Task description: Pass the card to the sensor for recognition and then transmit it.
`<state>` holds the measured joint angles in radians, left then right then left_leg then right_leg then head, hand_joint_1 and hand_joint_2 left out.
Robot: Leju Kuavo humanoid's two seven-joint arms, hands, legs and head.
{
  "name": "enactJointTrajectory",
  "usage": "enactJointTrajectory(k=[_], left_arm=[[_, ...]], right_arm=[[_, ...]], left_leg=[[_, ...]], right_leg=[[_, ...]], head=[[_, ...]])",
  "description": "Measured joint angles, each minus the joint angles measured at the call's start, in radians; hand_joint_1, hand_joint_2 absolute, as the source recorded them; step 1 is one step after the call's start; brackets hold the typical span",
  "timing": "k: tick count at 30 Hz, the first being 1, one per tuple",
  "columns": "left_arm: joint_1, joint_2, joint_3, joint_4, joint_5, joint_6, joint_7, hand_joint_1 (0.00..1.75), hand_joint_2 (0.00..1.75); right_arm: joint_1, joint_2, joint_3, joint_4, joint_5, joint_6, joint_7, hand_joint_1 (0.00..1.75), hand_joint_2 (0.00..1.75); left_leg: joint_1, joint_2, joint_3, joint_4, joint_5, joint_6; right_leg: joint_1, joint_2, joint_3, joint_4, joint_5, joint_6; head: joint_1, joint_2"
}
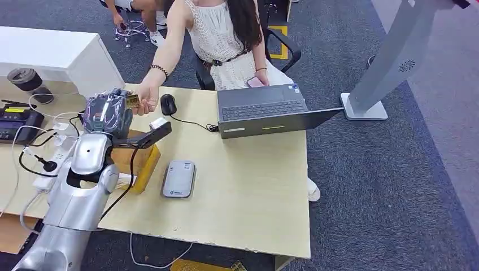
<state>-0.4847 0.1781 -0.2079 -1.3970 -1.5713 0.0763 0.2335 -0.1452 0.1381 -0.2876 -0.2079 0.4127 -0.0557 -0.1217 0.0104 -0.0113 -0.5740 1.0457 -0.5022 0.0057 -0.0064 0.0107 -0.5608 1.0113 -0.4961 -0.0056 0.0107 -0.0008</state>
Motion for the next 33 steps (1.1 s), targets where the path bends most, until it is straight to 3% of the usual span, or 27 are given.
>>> enactJointTrajectory(k=[25,27,28,30,33], left_arm=[[0.036,-0.018,0.000,-0.061,0.000,0.012,-0.014,0.00,1.75],[0.125,-0.094,0.000,-0.181,0.000,0.042,-0.132,0.00,1.75],[0.279,-0.143,-0.027,-0.325,0.000,0.076,-0.185,0.00,1.75],[0.607,-0.137,-0.044,-0.506,0.004,0.193,-0.211,0.00,1.75],[0.633,-0.135,-0.044,-0.524,0.005,0.192,-0.217,0.00,1.75]], right_arm=[[0.000,-0.006,-0.016,0.000,0.005,0.001,-0.002,0.00,0.00],[0.007,-0.008,-0.043,0.000,-0.018,-0.010,-0.020,0.00,0.00],[0.028,-0.010,-0.083,0.000,-0.063,-0.021,-0.052,0.00,0.00],[0.073,-0.019,-0.165,0.000,-0.089,-0.032,-0.089,0.00,0.00],[0.075,-0.021,-0.175,0.000,-0.089,-0.032,-0.089,0.00,0.00]], left_leg=[[0.000,0.000,0.000,0.000,0.000,0.000],[-0.001,0.000,0.000,0.000,-0.001,0.001],[-0.001,0.002,0.000,0.000,-0.004,0.003],[0.000,0.006,0.000,0.000,-0.007,0.004],[0.000,0.006,0.000,0.000,-0.006,0.002]], right_leg=[[0.000,0.000,0.000,0.000,0.000,0.000],[0.000,0.000,0.000,-0.001,0.000,0.000],[-0.001,0.001,0.000,-0.002,-0.001,0.001],[0.000,0.004,-0.001,-0.002,-0.003,0.001],[0.000,0.004,0.000,-0.002,-0.003,0.001]], head=[[0.000,0.000],[0.000,0.000],[0.000,0.000],[0.000,0.000],[0.000,0.000]])
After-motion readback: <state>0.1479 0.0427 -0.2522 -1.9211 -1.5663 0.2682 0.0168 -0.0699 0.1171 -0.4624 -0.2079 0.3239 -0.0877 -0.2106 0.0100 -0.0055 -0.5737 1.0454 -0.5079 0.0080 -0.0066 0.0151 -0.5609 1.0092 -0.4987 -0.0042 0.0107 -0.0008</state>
